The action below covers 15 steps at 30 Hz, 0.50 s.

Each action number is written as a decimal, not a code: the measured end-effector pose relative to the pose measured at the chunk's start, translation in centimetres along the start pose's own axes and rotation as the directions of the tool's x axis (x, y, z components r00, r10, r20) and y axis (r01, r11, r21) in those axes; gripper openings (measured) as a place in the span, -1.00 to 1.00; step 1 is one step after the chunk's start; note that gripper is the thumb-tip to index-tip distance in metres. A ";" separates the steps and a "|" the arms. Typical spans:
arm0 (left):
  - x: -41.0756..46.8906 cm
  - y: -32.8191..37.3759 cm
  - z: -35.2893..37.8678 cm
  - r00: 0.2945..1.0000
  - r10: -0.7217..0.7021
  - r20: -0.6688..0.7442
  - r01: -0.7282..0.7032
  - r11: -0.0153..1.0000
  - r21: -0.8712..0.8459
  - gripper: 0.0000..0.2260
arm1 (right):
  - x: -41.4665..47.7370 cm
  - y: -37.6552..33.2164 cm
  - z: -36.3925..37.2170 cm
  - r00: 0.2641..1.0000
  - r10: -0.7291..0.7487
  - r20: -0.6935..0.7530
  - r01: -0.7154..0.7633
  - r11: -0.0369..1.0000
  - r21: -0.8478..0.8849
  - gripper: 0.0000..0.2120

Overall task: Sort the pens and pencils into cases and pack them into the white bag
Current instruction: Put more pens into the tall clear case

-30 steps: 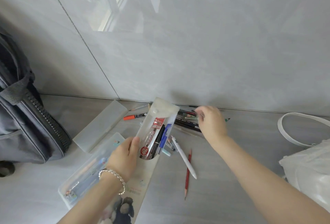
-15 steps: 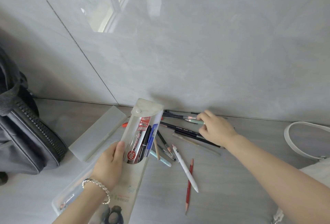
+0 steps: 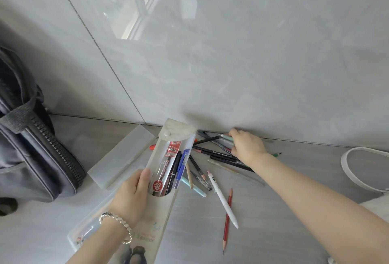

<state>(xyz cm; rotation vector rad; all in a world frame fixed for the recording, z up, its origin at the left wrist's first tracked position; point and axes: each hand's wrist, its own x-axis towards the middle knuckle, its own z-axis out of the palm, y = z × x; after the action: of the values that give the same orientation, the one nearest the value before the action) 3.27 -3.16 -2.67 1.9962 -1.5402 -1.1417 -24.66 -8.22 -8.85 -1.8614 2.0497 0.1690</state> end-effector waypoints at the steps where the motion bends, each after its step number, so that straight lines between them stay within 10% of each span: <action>1: -0.2 0.0 0.0 1.000 0.005 0.001 -0.005 1.000 0.004 -0.67 | -0.6 -0.1 -0.5 1.000 -0.004 0.019 0.004 1.000 0.007 -0.61; 8: -1.0 -0.1 0.7 0.999 0.024 0.046 -0.025 0.999 0.025 -0.66 | -8.9 0.1 -3.2 0.975 -0.085 0.207 -0.010 0.908 0.418 -0.72; 15: -1.8 0.3 1.9 0.992 0.052 0.114 -0.062 0.995 0.080 -0.67 | -15.2 -2.2 -5.9 0.935 -0.158 0.317 -0.328 -0.048 0.943 -0.78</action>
<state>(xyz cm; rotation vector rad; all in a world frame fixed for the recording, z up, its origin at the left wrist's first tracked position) 1.44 -1.24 -2.89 1.9570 -1.7155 -1.2028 -22.63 3.77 2.19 -0.5608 1.1959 -0.7989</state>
